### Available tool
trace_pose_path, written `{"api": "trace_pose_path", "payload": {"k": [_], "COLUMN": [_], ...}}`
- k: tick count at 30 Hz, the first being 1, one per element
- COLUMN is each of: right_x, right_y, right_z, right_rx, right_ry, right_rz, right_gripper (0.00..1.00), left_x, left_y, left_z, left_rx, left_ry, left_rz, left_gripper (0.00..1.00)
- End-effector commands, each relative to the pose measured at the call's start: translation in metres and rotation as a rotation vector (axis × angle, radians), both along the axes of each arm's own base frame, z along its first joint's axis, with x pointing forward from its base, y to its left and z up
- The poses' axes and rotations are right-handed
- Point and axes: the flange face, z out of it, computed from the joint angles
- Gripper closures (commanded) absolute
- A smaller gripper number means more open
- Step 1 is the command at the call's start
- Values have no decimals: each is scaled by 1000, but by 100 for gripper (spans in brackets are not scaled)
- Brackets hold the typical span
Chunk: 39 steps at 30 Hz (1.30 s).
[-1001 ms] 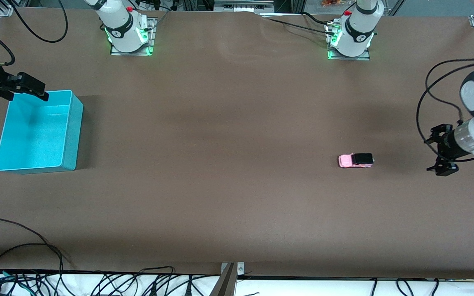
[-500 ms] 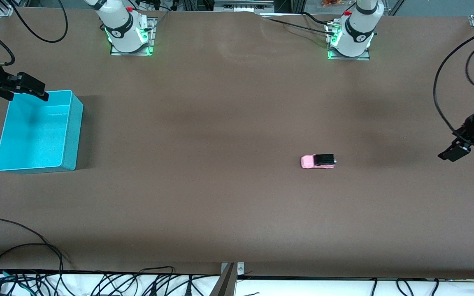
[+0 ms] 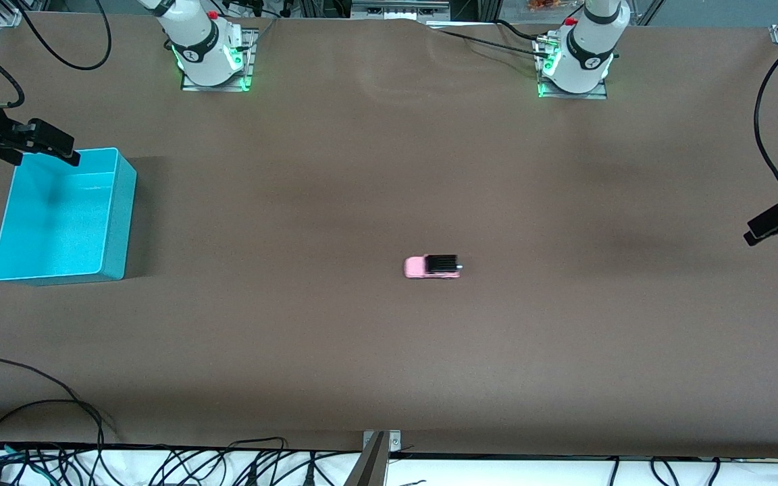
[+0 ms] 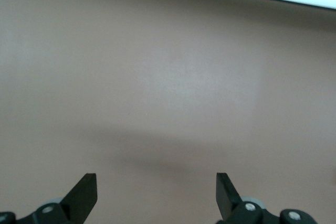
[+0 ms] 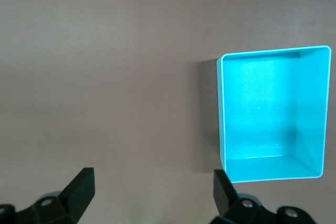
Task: Wind and store pink jeep toy
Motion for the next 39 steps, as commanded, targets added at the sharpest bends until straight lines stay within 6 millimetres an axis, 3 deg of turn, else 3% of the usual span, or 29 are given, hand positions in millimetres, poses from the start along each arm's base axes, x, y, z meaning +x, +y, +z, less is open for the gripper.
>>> {"api": "trace_pose_path", "payload": {"k": [1,4,10,14,39], "right_x": [2,2,3,3,3], "right_y": [2,2,1,0,-1], "right_z": [6,6,7,7,8], "right_rx": [9,7,7,9,7], "right_ry": [-10,-8,-13,-13,-16], "right_rz": [-6,-4,-6,-9,-11], "right_gripper": [0,0,0,0,0], "left_x": [2,0,-7,-9,-16], "left_y": [-23,-35,-41,-58,-53], "left_z": [5,3,9,8,6], "left_rx": [15,14,12,8,7], "left_ry": [19,25,39,53,77], "left_rz": [-113,-134,-136,-171,-165], "left_gripper": [0,0,0,0,0]}}
